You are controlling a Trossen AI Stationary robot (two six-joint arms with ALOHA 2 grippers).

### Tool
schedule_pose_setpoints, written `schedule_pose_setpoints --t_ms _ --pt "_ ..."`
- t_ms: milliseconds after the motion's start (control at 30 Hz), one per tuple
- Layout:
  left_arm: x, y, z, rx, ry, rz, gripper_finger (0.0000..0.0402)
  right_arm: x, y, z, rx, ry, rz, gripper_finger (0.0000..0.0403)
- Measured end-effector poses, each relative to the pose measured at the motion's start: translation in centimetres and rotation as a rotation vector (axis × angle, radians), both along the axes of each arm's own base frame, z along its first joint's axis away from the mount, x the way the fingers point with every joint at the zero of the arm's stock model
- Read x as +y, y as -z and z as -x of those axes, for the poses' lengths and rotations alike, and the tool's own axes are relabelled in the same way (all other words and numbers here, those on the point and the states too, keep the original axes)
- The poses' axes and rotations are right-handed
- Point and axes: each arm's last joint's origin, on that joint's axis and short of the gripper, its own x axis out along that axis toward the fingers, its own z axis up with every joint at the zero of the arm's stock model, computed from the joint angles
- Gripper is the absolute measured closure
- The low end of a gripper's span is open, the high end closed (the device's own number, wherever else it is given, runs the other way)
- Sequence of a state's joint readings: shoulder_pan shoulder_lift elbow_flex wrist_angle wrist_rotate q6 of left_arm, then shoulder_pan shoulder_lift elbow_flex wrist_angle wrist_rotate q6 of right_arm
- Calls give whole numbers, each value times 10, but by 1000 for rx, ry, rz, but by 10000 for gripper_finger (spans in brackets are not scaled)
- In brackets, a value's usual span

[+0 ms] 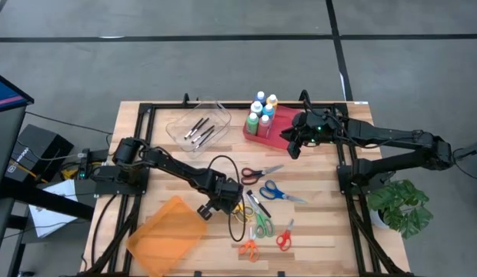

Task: Pick & Place Paint Supplies
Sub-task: Put the black paint brush into the transparent bin

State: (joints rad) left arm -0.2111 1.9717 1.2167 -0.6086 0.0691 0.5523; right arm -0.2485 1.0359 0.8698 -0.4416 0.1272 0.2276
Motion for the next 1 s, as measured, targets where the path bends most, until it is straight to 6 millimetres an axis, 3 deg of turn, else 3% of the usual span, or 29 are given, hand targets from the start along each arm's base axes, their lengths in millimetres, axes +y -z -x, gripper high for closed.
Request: schedule_pose_setpoints --t_ms 267,400,633,1000 --pt "1 -8 3 -4 -8 -1 397 0 0 0 0 0 0 335" --pt "5 -27 10 -24 -28 -9 398 0 0 0 -1 0 0 335" --pt "23 -93 31 -140 -185 71 397 0 0 0 -1 0 0 335" --pt "80 -232 98 -655 -661 556 396 0 -1 0 -9 1 3 335"
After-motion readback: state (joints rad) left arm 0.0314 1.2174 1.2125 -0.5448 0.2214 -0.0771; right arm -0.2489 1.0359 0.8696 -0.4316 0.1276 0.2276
